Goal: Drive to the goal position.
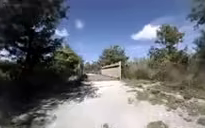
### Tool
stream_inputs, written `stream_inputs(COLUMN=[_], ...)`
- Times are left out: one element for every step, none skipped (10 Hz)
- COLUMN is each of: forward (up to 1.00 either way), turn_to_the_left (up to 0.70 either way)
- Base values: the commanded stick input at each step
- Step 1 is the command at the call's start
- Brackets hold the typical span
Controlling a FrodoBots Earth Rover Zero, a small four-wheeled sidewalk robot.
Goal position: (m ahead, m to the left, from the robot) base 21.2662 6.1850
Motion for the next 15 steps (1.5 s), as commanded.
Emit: stream_inputs(forward=[0.84,0.84,0.84,0.84,0.84,0.84,0.84,0.84,0.84,0.84,0.84,0.84,0.84,0.84,0.84], turn_to_the_left=[0.00,0.00,0.00,0.00,0.00,0.00,0.00,0.00,0.00,0.00,0.00,0.00,0.00,0.00,0.00])
